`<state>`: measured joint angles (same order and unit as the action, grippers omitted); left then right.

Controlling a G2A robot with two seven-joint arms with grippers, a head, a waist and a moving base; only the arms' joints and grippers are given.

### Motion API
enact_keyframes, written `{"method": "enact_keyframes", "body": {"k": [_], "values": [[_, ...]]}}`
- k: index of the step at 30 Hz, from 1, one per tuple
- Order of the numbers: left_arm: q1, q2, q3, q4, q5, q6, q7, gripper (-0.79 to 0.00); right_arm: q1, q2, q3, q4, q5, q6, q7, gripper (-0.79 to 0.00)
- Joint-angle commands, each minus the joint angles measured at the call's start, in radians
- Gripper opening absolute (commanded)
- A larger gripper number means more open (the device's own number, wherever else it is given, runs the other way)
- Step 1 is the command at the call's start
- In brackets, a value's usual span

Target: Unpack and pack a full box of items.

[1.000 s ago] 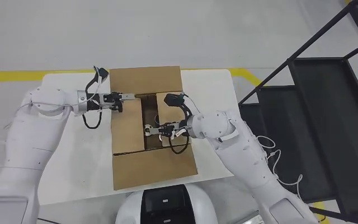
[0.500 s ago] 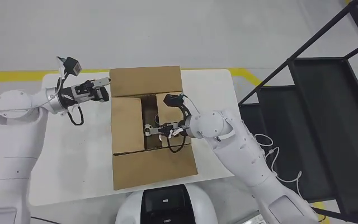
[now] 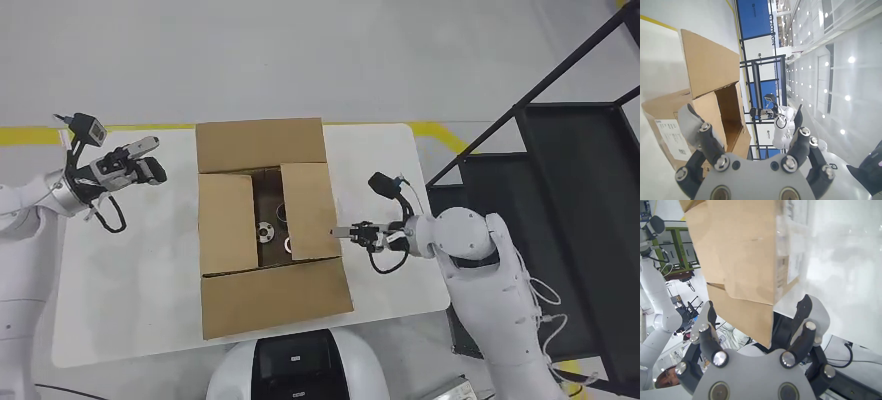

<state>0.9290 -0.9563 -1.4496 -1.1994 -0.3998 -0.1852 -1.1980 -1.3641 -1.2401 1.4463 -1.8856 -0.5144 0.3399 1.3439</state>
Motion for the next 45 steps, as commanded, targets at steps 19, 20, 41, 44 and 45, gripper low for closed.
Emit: {"method": "enact_keyframes", "body": {"k": [19, 20, 41, 44, 45], "values": [[0.068, 0.017, -0.038, -0.075, -0.009, 0.031, 0.04, 0.0, -0.079, 0.04, -0.015, 0.061, 0.268, -0.257, 0.192, 0.0], [0.069, 0.018, -0.039, -0.075, -0.011, 0.031, 0.042, 0.0, -0.082, 0.044, -0.019, 0.058, 0.296, -0.272, 0.192, 0.0], [0.083, 0.028, -0.051, -0.082, -0.029, 0.028, 0.052, 0.0, 0.008, 0.092, -0.135, 0.17, 0.369, -0.2, 0.137, 0.0], [0.084, 0.029, -0.051, -0.086, -0.03, 0.028, 0.053, 0.0, 0.006, 0.095, -0.145, 0.18, 0.421, -0.24, 0.163, 0.0], [0.084, 0.029, -0.052, -0.088, -0.029, 0.027, 0.054, 0.0, 0.004, 0.096, -0.146, 0.181, 0.453, -0.259, 0.179, 0.0]]}}
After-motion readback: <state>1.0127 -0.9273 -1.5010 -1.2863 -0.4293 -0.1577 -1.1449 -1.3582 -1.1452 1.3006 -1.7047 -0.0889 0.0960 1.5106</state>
